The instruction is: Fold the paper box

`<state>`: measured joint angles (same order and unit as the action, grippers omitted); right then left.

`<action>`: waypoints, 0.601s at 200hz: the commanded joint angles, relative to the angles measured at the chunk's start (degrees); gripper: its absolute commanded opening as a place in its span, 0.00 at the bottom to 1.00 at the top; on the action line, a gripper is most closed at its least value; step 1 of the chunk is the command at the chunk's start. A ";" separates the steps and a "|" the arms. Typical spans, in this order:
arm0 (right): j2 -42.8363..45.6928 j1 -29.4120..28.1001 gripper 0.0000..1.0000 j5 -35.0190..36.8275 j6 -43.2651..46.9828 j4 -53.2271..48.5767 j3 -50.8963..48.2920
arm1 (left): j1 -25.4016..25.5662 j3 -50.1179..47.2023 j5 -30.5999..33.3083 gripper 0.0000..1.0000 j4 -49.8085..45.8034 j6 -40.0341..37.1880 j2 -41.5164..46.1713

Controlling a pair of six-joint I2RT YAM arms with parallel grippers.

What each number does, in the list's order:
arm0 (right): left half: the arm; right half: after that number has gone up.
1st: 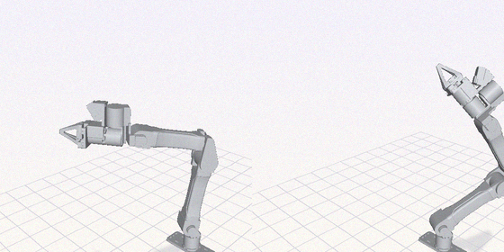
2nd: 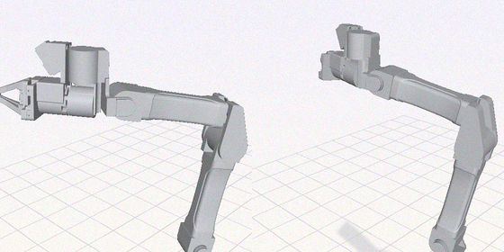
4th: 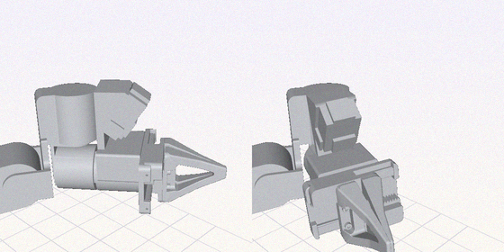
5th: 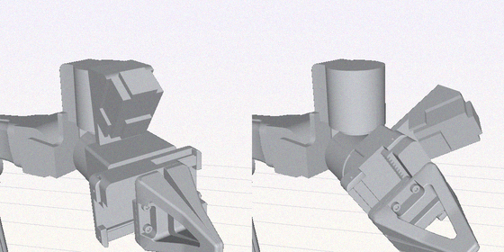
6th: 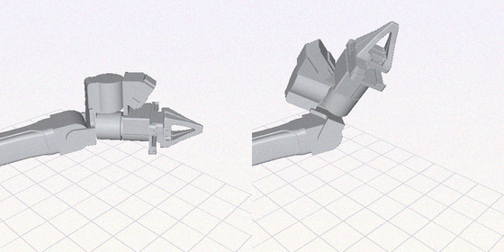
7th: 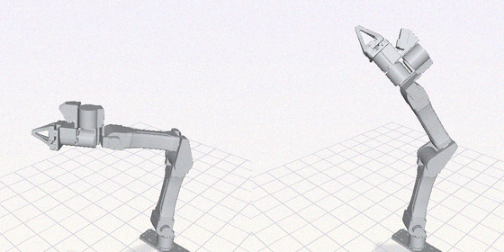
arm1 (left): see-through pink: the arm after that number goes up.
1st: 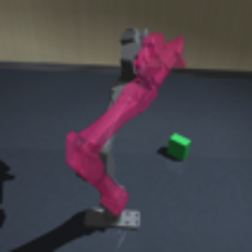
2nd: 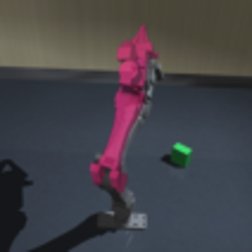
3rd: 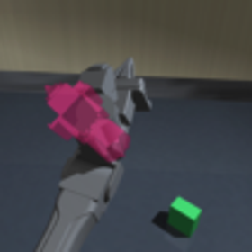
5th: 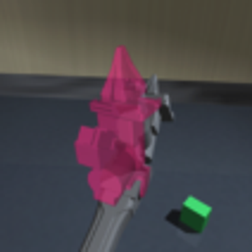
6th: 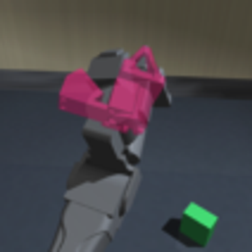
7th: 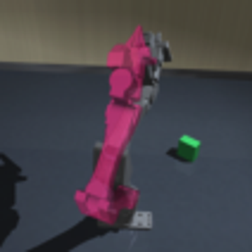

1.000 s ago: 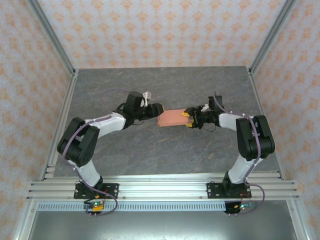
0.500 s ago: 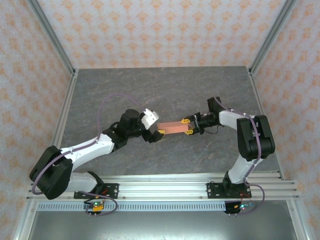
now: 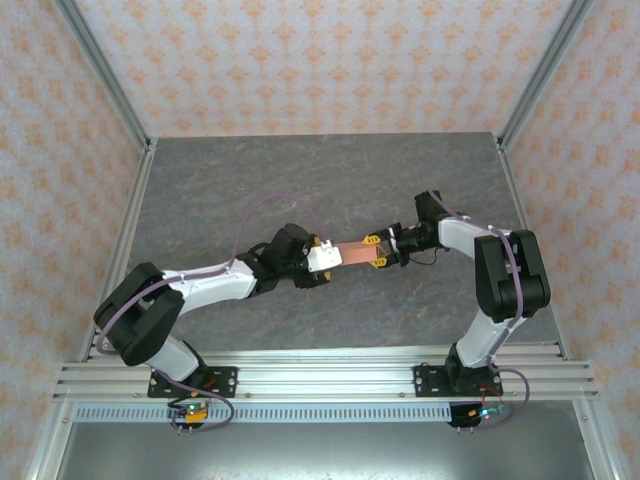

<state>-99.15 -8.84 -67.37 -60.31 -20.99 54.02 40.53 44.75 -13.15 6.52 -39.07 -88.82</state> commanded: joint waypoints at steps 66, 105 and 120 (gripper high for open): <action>3.30 0.87 0.53 5.87 -7.15 1.54 -1.02 | -0.20 8.11 0.54 0.40 -5.84 -4.03 -4.03; 12.58 1.55 0.73 13.04 -4.38 0.79 -1.26 | -2.65 12.03 -7.95 0.37 -13.66 0.56 -3.28; 15.00 1.84 0.74 14.52 2.26 -1.53 0.02 | -3.85 13.99 -12.02 0.35 -17.84 0.66 -4.70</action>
<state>-89.08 -7.49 -57.91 -62.78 -17.63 52.47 38.37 54.78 -17.63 -3.42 -40.47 -93.54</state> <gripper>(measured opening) 0.737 0.423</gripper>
